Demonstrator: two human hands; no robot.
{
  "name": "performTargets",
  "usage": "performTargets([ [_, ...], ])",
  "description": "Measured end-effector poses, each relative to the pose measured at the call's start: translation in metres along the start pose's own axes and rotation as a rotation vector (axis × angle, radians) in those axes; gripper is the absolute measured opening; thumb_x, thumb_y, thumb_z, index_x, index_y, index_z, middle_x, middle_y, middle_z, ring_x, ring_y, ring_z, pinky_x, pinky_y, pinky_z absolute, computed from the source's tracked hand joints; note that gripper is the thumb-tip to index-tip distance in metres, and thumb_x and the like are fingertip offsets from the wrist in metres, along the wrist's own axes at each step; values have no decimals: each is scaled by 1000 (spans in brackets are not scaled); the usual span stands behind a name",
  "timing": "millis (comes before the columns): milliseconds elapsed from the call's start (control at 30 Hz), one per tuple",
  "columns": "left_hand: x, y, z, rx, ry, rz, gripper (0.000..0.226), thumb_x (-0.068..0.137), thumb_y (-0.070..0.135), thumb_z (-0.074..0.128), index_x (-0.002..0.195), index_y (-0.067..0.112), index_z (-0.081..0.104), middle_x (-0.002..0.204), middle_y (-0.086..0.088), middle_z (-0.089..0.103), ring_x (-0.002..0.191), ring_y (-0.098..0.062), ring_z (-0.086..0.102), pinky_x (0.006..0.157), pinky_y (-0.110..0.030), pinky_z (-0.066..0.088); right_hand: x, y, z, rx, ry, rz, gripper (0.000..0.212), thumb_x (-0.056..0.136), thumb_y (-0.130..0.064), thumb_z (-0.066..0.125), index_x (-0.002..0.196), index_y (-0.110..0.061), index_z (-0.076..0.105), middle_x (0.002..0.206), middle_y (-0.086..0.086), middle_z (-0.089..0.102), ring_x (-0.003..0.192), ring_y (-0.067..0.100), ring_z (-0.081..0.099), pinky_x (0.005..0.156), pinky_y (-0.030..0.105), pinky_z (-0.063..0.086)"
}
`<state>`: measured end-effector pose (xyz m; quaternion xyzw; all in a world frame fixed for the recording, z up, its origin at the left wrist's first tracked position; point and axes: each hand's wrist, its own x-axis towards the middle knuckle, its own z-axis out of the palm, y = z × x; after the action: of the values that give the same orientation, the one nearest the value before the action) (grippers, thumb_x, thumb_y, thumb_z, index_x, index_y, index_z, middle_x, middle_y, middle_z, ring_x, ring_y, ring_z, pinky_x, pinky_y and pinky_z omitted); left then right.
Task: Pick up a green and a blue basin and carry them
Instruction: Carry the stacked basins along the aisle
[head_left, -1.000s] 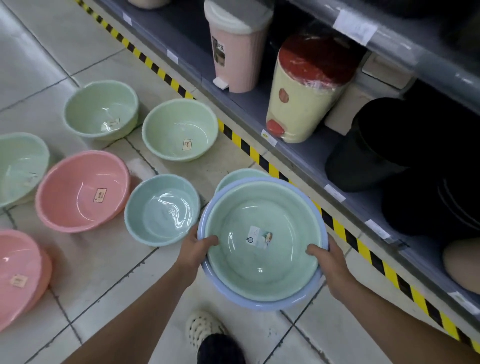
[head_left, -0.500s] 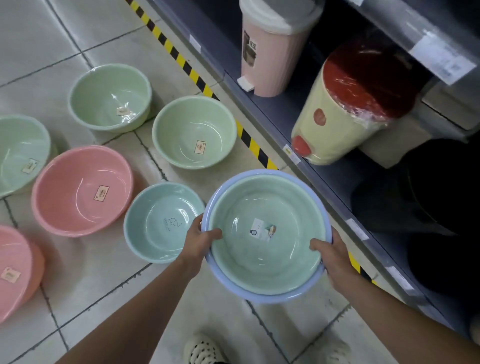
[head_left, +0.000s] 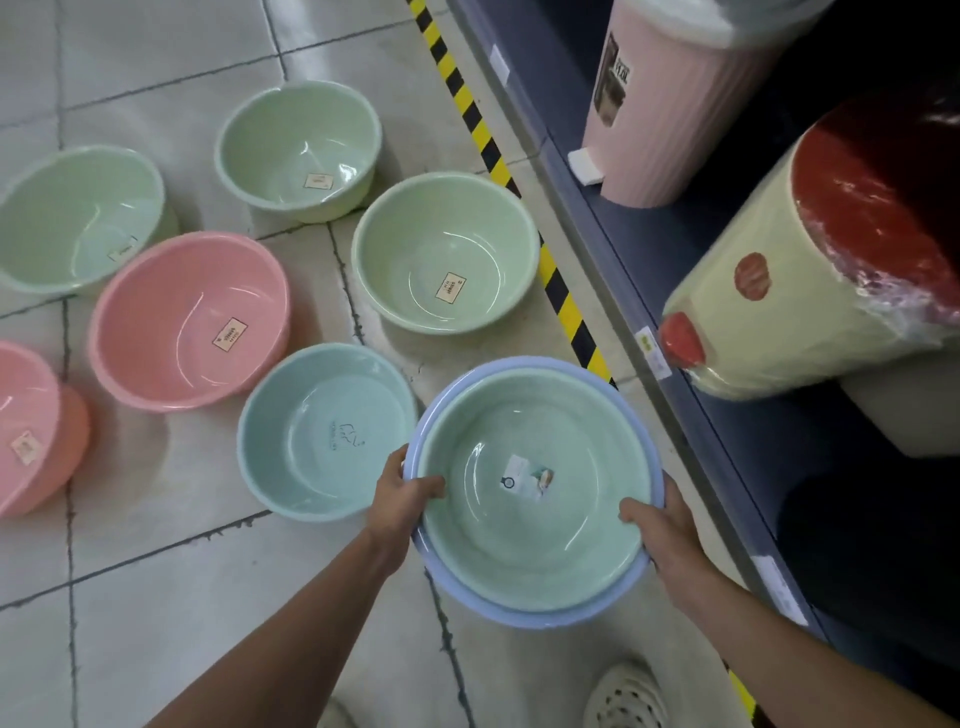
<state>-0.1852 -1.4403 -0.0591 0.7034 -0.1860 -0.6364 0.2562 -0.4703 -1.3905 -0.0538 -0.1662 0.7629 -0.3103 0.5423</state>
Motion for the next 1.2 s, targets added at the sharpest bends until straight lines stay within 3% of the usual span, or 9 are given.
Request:
performTargets([
  [267, 10, -30, 6, -17, 78, 71, 70, 59, 10, 64, 127, 25, 55, 113, -4, 70, 100, -27, 69, 85, -46, 59, 27, 27, -2, -83, -54, -14, 54, 81, 2, 64, 124, -31, 56, 106, -3, 67, 95, 19, 64, 71, 34, 50],
  [367, 6, -35, 9, 32, 68, 94, 70, 58, 11, 65, 126, 26, 56, 112, -1, 71, 100, -25, 70, 79, -40, 59, 22, 35, -7, -56, -16, -25, 48, 78, 1, 65, 115, -28, 59, 102, -2, 68, 90, 17, 63, 67, 31, 48],
  [533, 2, -48, 16, 32, 39, 98, 60, 58, 9, 63, 115, 28, 63, 105, 2, 74, 92, -19, 72, 73, -33, 57, 16, 48, -16, -58, 47, 1, 46, 56, -19, 63, 100, -32, 60, 99, -2, 68, 88, 20, 64, 69, 33, 49],
  [767, 27, -74, 14, 61, -3, 44, 63, 58, 9, 63, 120, 18, 66, 105, -11, 77, 94, -32, 74, 83, -51, 62, 37, 58, -19, -116, -7, 25, 47, 62, -17, 66, 107, -31, 64, 102, 2, 72, 93, 25, 67, 76, 39, 55],
  [900, 46, -86, 11, 78, -42, 38, 67, 58, 11, 64, 124, 20, 66, 109, -9, 77, 100, -32, 73, 88, -51, 60, 57, 70, -18, -153, -11, 28, 52, 67, -18, 70, 115, -34, 64, 105, -1, 73, 95, 24, 68, 83, 45, 57],
  [1033, 60, -94, 9, 83, -51, 17, 66, 58, 11, 63, 123, 22, 67, 109, -7, 77, 104, -32, 72, 90, -50, 59, 67, 85, -12, -156, 0, 26, 51, 81, -4, 68, 125, -29, 62, 106, -3, 71, 95, 20, 66, 70, 34, 52],
  [1200, 68, -100, 8, 61, -79, 55, 68, 64, 11, 69, 129, 30, 63, 116, -3, 75, 107, -27, 72, 93, -50, 58, 76, 96, -11, -104, 19, 27, 52, 84, -5, 67, 129, -28, 61, 110, -2, 70, 97, 20, 65, 72, 34, 51],
])
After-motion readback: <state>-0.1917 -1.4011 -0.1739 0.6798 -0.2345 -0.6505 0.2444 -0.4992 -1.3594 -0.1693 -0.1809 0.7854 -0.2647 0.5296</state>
